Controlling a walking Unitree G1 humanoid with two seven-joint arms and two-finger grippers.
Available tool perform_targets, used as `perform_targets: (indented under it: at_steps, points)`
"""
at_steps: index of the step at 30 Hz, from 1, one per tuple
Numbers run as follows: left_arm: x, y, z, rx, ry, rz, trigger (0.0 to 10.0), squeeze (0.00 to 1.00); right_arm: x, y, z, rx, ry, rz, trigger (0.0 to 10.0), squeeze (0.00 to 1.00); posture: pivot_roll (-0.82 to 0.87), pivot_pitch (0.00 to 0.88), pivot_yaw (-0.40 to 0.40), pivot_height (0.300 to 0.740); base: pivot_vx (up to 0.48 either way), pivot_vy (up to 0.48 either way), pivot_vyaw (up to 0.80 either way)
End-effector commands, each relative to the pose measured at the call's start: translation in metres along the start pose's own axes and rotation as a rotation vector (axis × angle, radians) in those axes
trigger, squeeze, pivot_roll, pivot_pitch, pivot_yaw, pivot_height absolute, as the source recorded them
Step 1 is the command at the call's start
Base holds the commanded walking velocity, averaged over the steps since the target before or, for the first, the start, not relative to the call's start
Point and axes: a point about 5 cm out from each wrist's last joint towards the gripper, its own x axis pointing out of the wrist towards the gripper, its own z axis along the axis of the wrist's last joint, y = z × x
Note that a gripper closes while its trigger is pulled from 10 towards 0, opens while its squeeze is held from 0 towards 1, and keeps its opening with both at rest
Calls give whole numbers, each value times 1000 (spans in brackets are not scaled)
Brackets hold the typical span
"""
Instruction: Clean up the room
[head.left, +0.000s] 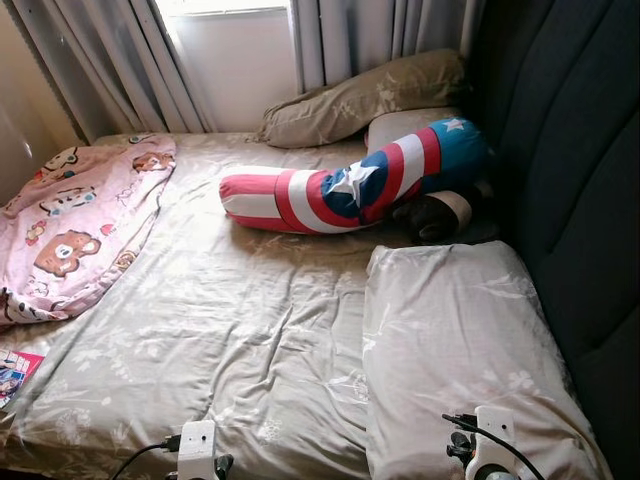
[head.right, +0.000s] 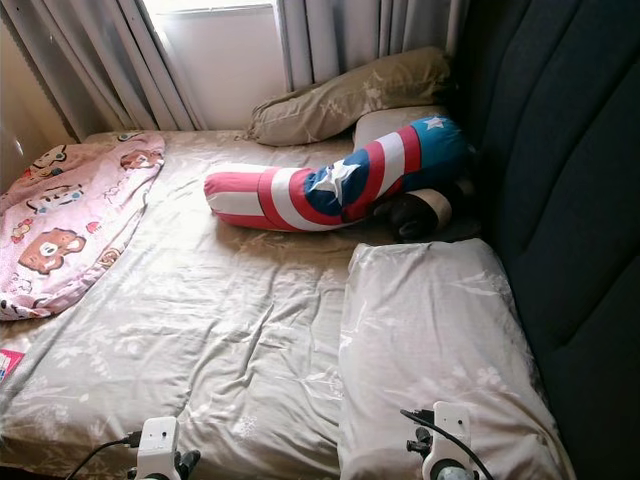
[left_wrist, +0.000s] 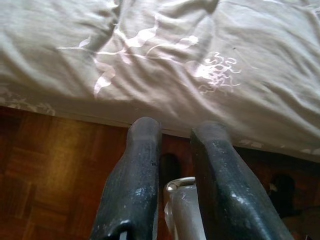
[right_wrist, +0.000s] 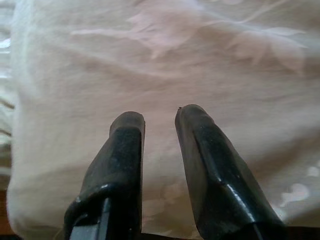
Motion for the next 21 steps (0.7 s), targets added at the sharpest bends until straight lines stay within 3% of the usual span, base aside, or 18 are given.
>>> perform_targets:
  at_steps: [1, 13, 21]
  points:
    - [-1, 5, -3, 11, 21, 8, 10000, 0, -2, 2, -8, -23, 36, 16, 10000, 0, -106, 0, 69, 740, 0, 255, 0]
    - [-1, -2, -5, -11, 27, 20, 10000, 0, -2, -5, -10, -57, 58, 14, 10000, 0, -100, 0, 49, 740, 0, 262, 0]
    - [-1, -4, -9, -8, 36, 24, 10000, 0, -4, -7, -14, -50, 72, 10, 10000, 0, -103, 0, 61, 740, 0, 480, 0]
